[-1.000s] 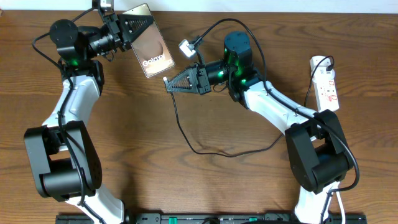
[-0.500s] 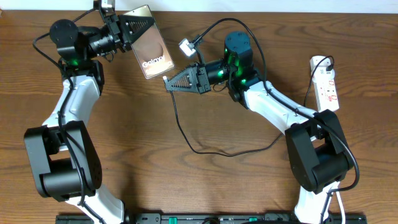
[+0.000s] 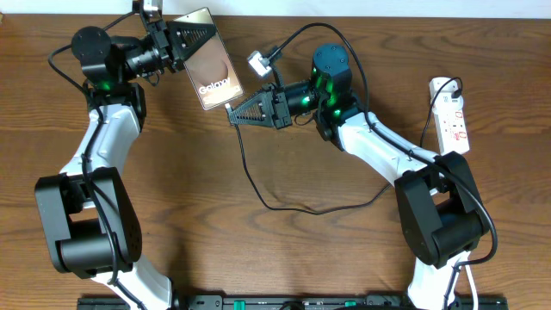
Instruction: Plug charger to phone and switch on socket
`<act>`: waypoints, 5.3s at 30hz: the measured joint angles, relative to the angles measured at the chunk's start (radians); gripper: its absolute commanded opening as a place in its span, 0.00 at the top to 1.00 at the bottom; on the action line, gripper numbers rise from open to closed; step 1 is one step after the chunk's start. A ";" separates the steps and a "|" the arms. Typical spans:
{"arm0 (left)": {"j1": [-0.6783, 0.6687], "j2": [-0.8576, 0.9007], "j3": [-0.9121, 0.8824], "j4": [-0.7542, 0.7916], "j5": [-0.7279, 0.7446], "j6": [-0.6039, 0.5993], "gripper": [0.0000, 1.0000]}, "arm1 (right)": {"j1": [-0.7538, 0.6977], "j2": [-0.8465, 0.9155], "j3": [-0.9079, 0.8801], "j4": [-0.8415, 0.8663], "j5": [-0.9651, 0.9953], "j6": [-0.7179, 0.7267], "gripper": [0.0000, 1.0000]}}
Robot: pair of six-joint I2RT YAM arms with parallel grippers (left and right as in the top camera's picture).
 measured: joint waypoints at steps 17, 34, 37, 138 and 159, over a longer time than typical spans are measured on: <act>0.000 0.000 0.000 0.000 0.000 0.000 0.92 | 0.013 0.000 0.000 0.000 0.004 0.005 0.99; 0.000 0.000 0.000 0.000 0.000 0.000 0.93 | 0.013 0.000 0.000 0.000 0.016 0.011 0.99; 0.000 0.000 0.000 0.000 0.000 0.000 0.93 | 0.013 0.000 0.000 0.000 0.023 0.018 0.99; -0.003 0.000 0.000 0.003 0.019 0.031 0.92 | 0.009 0.000 0.000 -0.021 0.071 0.198 0.99; 0.001 0.000 0.000 0.003 0.014 0.039 0.92 | 0.010 0.000 0.000 -0.021 0.097 0.246 0.99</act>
